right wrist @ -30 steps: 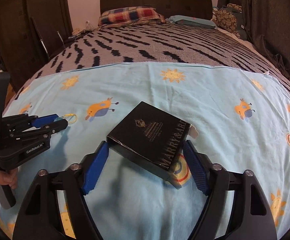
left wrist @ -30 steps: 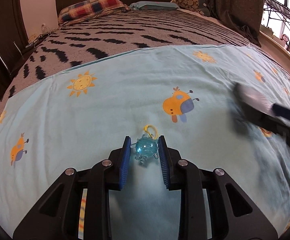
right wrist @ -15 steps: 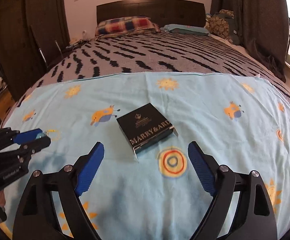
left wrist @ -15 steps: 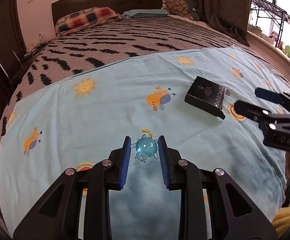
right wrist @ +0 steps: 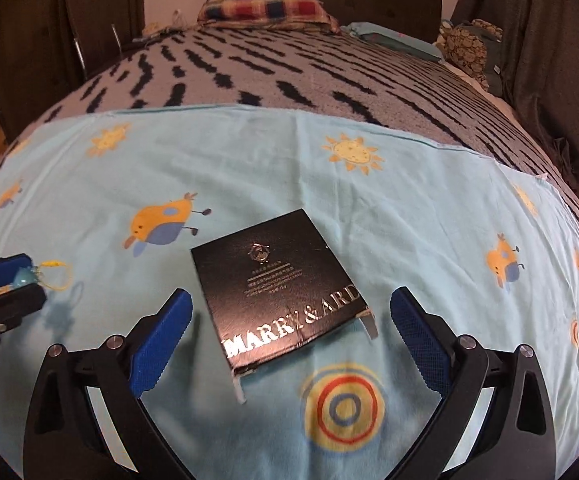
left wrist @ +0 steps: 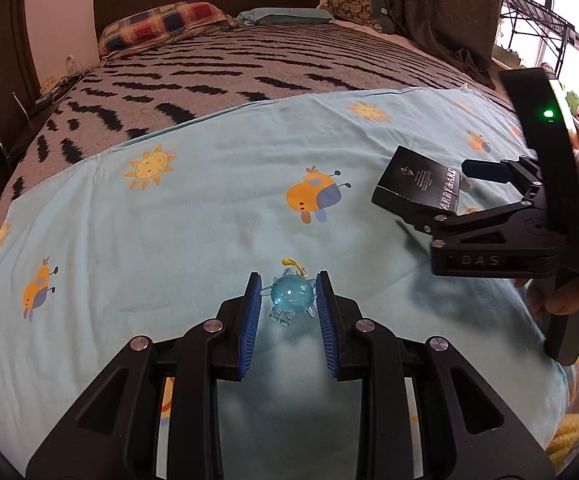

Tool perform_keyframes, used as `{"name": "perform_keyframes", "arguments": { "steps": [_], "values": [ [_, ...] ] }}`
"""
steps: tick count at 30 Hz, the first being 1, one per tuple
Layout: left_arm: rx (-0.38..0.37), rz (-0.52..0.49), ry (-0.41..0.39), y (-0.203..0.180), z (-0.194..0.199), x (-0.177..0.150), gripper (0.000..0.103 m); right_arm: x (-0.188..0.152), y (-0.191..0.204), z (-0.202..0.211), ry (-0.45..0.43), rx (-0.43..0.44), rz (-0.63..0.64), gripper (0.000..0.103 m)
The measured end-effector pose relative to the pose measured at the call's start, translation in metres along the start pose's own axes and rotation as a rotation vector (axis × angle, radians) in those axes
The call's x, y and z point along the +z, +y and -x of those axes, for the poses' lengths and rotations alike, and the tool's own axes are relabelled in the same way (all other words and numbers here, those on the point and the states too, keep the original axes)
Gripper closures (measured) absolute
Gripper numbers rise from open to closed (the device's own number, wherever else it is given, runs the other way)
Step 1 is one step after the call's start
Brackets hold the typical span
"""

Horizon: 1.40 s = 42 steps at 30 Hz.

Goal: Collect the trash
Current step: 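Lower the black box and keychain into the bin and open both tools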

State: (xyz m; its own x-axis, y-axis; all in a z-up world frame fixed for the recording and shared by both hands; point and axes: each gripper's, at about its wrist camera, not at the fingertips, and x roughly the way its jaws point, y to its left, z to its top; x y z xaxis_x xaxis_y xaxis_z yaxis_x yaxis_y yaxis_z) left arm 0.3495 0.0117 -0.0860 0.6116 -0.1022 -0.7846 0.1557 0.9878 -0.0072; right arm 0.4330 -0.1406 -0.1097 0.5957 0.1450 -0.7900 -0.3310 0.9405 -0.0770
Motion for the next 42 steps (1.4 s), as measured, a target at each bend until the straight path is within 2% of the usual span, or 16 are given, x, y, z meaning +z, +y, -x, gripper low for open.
{"name": "perform_keyframes", "arguments": {
  "steps": [2,4,10,17,26,33,37,42],
  "values": [
    [-0.002,0.000,0.004,0.000,-0.002,-0.001,0.077,0.000,0.000,-0.006,0.008,0.018,-0.015,0.005],
    [-0.003,-0.001,0.006,-0.001,-0.002,-0.003,0.077,-0.001,0.002,-0.008,0.013,0.037,-0.017,0.016],
    [-0.007,-0.005,0.000,-0.004,0.007,-0.009,0.077,-0.011,0.008,0.015,-0.021,0.042,-0.011,0.017],
    [-0.017,-0.013,-0.042,-0.016,0.046,-0.030,0.077,-0.052,0.006,0.066,-0.070,0.062,-0.034,0.017],
    [-0.097,-0.026,-0.104,-0.047,0.108,-0.088,0.077,-0.135,0.012,0.162,-0.180,0.100,-0.058,0.017],
    [-0.141,-0.083,-0.155,-0.081,0.153,-0.157,0.077,-0.224,0.020,0.233,-0.253,0.169,-0.114,0.017],
    [-0.176,-0.106,-0.157,-0.100,0.172,-0.197,0.077,-0.268,0.022,0.253,-0.247,0.173,-0.134,0.017],
    [-0.207,-0.109,-0.139,-0.114,0.181,-0.238,0.077,-0.317,0.023,0.252,-0.182,0.150,-0.183,0.017]
  ]
}}
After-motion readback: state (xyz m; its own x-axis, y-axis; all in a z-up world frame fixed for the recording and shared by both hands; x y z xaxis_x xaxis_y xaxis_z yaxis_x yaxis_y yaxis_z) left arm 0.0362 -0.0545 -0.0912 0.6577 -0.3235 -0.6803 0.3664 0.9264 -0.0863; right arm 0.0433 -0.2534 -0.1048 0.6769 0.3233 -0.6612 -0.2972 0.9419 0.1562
